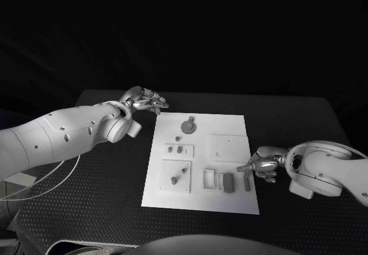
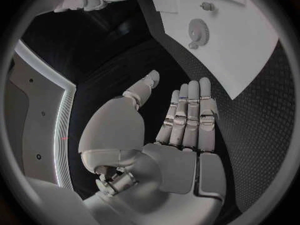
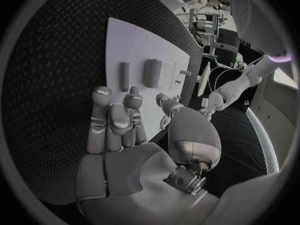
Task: Assemble the parts on the task board
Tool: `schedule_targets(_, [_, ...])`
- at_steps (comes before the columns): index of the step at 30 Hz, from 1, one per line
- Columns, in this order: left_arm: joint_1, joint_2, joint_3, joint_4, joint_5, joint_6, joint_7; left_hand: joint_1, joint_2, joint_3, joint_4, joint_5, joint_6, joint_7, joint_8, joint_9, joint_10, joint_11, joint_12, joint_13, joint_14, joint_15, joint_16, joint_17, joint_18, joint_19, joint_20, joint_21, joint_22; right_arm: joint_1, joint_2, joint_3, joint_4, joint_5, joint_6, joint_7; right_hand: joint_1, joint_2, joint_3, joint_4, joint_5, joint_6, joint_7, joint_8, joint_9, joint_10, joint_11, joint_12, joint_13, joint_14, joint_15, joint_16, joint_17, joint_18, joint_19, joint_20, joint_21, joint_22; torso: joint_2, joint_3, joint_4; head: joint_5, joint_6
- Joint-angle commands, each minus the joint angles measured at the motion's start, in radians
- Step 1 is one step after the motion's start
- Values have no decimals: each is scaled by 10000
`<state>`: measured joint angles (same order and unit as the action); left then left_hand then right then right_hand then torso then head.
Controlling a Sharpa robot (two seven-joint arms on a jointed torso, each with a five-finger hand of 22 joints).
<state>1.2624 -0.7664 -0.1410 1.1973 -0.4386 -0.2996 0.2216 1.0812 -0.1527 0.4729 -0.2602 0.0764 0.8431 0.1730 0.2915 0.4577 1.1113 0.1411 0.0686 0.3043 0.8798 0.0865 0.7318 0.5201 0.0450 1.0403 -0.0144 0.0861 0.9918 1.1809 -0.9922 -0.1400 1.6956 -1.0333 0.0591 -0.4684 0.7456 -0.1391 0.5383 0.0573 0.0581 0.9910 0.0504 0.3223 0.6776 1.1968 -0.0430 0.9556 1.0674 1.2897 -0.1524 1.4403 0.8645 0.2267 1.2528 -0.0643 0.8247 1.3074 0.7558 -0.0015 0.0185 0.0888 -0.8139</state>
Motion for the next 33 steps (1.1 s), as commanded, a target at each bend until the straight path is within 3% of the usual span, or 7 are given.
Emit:
schedule_targets(1, [5, 18, 5, 16, 85, 2, 134, -60, 37, 18, 55, 84, 10, 45, 34, -14, 46, -43, 28, 13, 77, -27, -72, 19, 197, 46, -12, -62, 18, -3, 51, -30, 129, 307, 375, -132, -111, -178, 43, 175, 64, 318, 170, -89, -39, 88, 0, 45, 57, -26, 14, 55, 25, 351, -67, -12, 70, 234, -5, 0, 0, -43, -21])
schedule_targets(3, [5, 13, 5, 10, 85, 4, 132, -50, 37, 28, 54, 101, 9, 45, 32, -15, 45, -43, 26, 12, 77, -27, -75, 23, 196, 44, -12, -64, 19, -3, 101, -39, 151, 307, 340, -98, -226, -407, 112, 319, -70, 362, 177, -144, -69, 97, -13, 42, 109, -30, 11, 79, 44, 351, -72, -22, 123, 231, 0, -2, 0, -65, -19])
schedule_targets(10, [5, 14, 5, 14, 85, 15, 123, -53, 32, 31, 58, 111, 6, 47, 30, -17, 44, -42, 24, 12, 77, -26, -78, 28, 194, 42, -11, -65, 20, -6, 236, -114, 179, 93, 261, -78, -357, -769, 236, 588, -82, 386, 168, -223, -91, 103, -15, 16, 177, -44, 1, 91, 60, 351, -89, -51, 182, 215, 1, -15, 20, -109, -52])
schedule_targets(14, [5, 8, 5, 16, 86, 24, 125, -57, 26, 31, 62, 116, 3, 49, 28, -19, 42, -41, 22, 12, 77, -26, -81, 31, 193, 41, -9, -66, 21, -12, 420, -241, 120, -262, 267, -106, -391, -1108, 448, 876, -86, 364, 177, -291, -98, 104, -5, -22, 218, -50, 6, 81, 61, 351, -90, -72, 210, 201, 2, -11, 17, -114, -84])
schedule_targets(17, [5, 7, 5, 22, 87, 36, 124, -64, 22, 30, 67, 119, -1, 51, 25, -21, 41, -40, 21, 11, 77, -25, -83, 34, 191, 41, -8, -67, 22, -26, 591, -368, 2, -403, 292, -202, -411, -1224, 519, 1022, -90, 324, 193, -335, -100, 88, 2, -45, 242, -57, 15, 70, 61, 351, -95, -78, 222, 197, 1, -12, 22, -114, -95])
schedule_targets(21, [6, -24, 5, 34, 87, 61, 106, -71, 17, 30, 72, 122, -6, 53, 22, -23, 38, -38, 19, 11, 76, -24, -87, 37, 190, 40, -8, -68, 23, -129, 812, -464, -128, -582, 437, -235, -429, -1300, 573, 1185, -89, 258, 217, -396, -108, 63, 21, -68, 275, -66, 33, 57, 61, 351, -112, -85, 227, 191, 2, -7, 20, -102, -146])
schedule_targets(33, [6, -42, 5, 54, 89, 106, 90, -103, 0, 26, 96, 127, -34, 77, 4, -34, 23, -30, 8, 7, 70, -20, -104, 53, 187, 30, -6, -75, 26, -380, 1292, -475, -394, -815, 417, -216, -413, -1345, 598, 1296, -88, 227, 233, -434, -109, 42, 37, -87, 304, -76, 48, 39, 59, 351, -133, -87, 230, 188, 0, -7, 16, -64, -211])
